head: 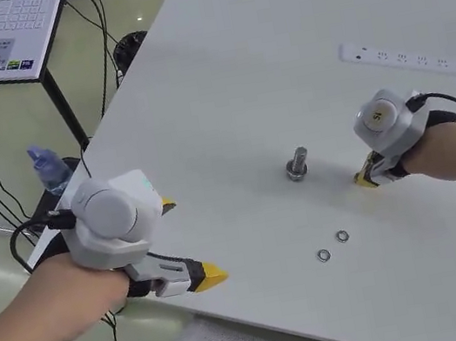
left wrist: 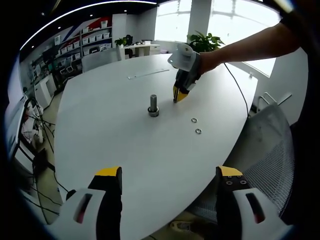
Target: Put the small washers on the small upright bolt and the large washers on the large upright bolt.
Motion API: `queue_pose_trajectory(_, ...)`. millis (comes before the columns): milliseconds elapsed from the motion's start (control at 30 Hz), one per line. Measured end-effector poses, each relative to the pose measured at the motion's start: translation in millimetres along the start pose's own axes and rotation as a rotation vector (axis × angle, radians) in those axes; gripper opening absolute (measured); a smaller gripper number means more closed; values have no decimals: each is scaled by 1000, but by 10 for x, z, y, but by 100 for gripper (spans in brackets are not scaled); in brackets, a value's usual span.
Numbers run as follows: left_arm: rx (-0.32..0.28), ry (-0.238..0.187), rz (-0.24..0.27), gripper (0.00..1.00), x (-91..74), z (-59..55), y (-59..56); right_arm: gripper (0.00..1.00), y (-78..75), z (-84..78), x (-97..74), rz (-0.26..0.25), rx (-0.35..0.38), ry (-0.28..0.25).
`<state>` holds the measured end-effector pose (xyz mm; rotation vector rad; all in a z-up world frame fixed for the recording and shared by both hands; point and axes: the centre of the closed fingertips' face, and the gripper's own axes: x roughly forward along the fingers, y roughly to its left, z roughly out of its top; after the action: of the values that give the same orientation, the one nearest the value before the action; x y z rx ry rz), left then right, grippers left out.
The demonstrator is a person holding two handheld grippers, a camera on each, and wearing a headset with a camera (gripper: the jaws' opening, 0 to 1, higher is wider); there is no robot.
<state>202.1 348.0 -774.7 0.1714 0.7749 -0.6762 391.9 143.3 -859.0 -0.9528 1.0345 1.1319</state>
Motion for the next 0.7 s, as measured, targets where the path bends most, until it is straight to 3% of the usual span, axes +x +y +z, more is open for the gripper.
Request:
queue_pose_trajectory(167,-1,-10,-3,79,7,19,-14,15,-2,-12,5,0,-13,4)
queue_pose_trajectory(467,-3,-28,-17,87,21,51,-14,27,3,14,-25,20,4,-21)
queue_pose_trajectory(700,3,-58,-31,88,62,145,-37,30,17,68,-199,17,9,-58)
